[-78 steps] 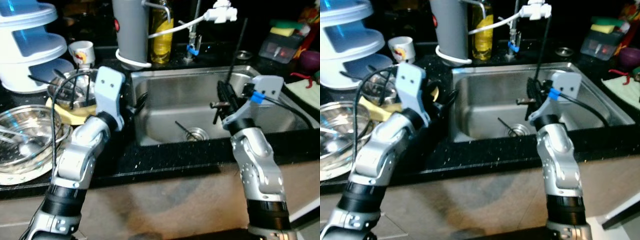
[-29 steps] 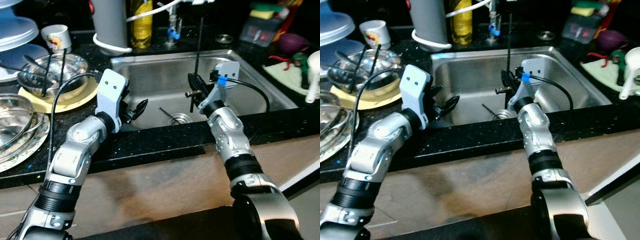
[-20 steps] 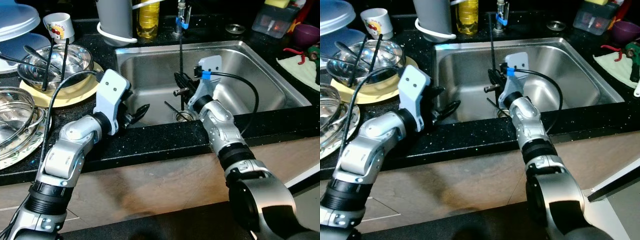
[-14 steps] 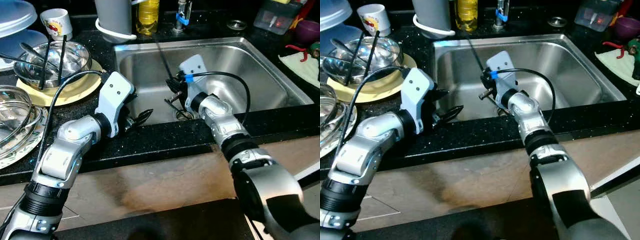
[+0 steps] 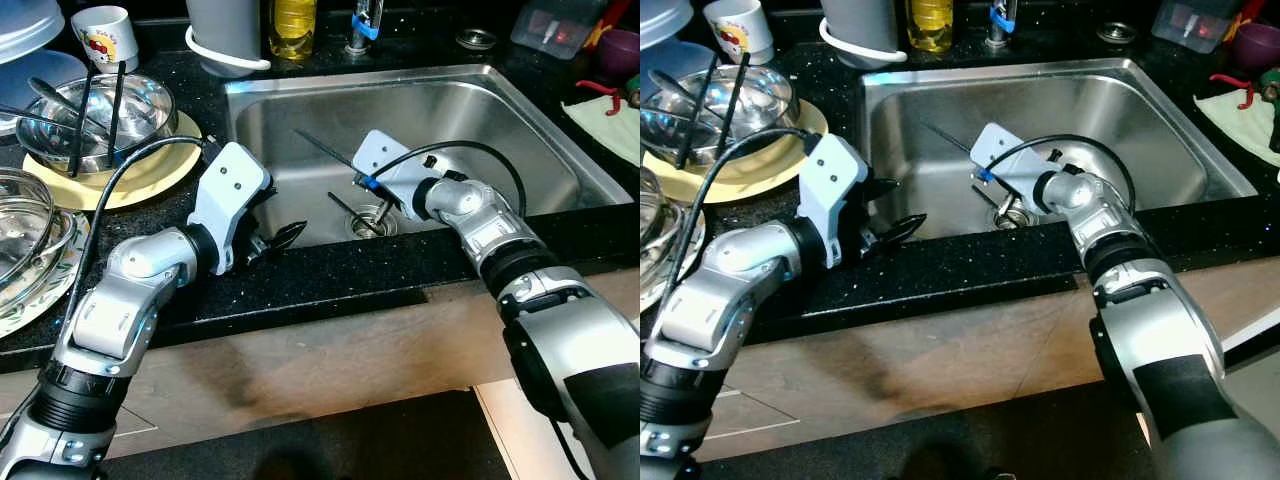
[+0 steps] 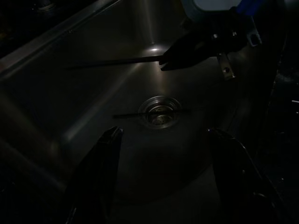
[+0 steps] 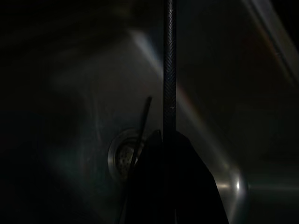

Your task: Kitchen organization

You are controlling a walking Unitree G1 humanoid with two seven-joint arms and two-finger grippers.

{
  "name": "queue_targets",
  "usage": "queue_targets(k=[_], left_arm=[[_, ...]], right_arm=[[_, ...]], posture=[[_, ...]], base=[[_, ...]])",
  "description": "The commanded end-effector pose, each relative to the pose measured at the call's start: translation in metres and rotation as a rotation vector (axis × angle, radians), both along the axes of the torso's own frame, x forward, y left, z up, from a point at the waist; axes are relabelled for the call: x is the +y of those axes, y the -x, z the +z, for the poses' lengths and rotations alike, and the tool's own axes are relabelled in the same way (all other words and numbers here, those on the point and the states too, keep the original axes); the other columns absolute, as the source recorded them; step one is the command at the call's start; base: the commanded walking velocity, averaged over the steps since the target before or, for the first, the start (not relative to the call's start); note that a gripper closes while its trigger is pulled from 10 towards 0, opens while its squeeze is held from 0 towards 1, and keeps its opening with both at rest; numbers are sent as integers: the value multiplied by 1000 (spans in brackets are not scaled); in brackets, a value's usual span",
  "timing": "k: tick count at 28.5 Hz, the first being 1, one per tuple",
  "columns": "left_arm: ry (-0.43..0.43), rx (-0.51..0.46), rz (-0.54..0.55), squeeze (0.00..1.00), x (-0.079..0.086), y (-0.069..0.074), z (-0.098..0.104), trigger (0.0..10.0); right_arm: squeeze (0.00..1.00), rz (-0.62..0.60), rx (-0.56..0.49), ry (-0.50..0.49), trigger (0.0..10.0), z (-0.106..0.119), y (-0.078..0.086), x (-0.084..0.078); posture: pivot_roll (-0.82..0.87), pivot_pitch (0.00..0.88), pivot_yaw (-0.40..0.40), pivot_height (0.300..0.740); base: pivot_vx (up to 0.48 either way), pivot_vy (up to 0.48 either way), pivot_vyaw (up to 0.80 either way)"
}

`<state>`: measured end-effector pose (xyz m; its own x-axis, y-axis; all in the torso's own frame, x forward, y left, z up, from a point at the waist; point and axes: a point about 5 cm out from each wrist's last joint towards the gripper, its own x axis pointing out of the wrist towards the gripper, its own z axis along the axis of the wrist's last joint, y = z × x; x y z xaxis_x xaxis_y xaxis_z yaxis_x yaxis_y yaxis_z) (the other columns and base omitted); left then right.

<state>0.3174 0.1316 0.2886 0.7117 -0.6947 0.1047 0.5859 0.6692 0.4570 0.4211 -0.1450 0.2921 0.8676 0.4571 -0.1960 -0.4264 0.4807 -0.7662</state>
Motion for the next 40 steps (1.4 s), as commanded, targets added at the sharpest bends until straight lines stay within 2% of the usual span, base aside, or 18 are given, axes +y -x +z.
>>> queue_targets(k=[1,11,12,13,14,15,16,21,22,23,28,32,33,34,37,38,39,40], left_arm=[[-42,22,-6,0,-1,1,-5,10000],[-67,18,-9,0,1,1,-4,10000],[-70,19,-10,0,1,1,-4,10000],[-72,20,-10,0,1,1,-4,10000],[-75,19,-9,0,1,1,-4,10000],[-78,20,-8,0,2,0,-4,10000],[-80,21,-8,0,2,0,-4,10000],[-86,22,-7,0,2,-2,-4,10000],[-82,23,-7,0,3,-2,-4,10000],[-72,30,-8,0,3,-2,-3,10000],[-53,44,-20,0,3,-2,-3,10000],[-16,44,-19,0,3,-4,-1,10000],[17,47,-20,0,3,-4,1,10000],[67,51,-23,0,3,-4,5,10000],[115,56,-12,0,5,-4,7,10000],[138,73,33,0,8,-4,5,10000],[138,73,33,0,8,-4,5,10000],[166,87,93,0,13,-5,1,10000]], right_arm=[[0,4,27,47,10000,2,0,-3],[0,57,86,83,10000,4,2,-2],[188,63,93,80,10000,4,3,-2],[188,67,97,78,10000,5,3,-2],[529,69,97,80,10000,5,3,-2],[702,72,100,82,10000,6,3,-2],[1000,75,101,87,10000,6,3,-2],[1000,68,88,83,10000,11,3,-4],[714,61,77,71,10000,14,3,-5],[0,51,62,42,10000,18,3,-6],[0,50,59,-46,10000,24,3,-8],[0,67,16,-177,10000,38,4,-10],[0,63,-12,-242,10000,44,4,-11],[0,57,-61,-372,10000,54,5,-14],[0,49,-118,-536,10000,63,6,-18],[0,51,-166,-715,10000,68,7,-22],[0,51,-166,-715,10000,68,7,-22],[0,64,-196,-885,10000,68,9,-25]], posture=[[-46,291,-24,740],[-46,275,-22,740],[-46,272,-21,740],[-46,272,-21,740],[-46,272,-21,740],[-47,271,-20,740],[-47,271,-20,740],[-49,263,-22,740],[-49,263,-22,740],[-48,258,-21,740],[-50,247,-17,740],[-54,231,-16,740],[-56,222,-17,740],[-58,217,-20,740],[-59,210,-22,740],[-62,198,-24,740],[-62,198,-24,740],[-64,191,-27,740]], base=[[0,0,0],[0,0,0],[0,0,0],[0,0,0],[0,0,0],[0,0,0],[0,0,0],[0,0,0],[0,0,0],[0,0,0],[0,0,0],[0,0,0],[0,0,0],[0,0,0],[0,0,0],[0,0,0],[0,0,0],[0,0,0]])
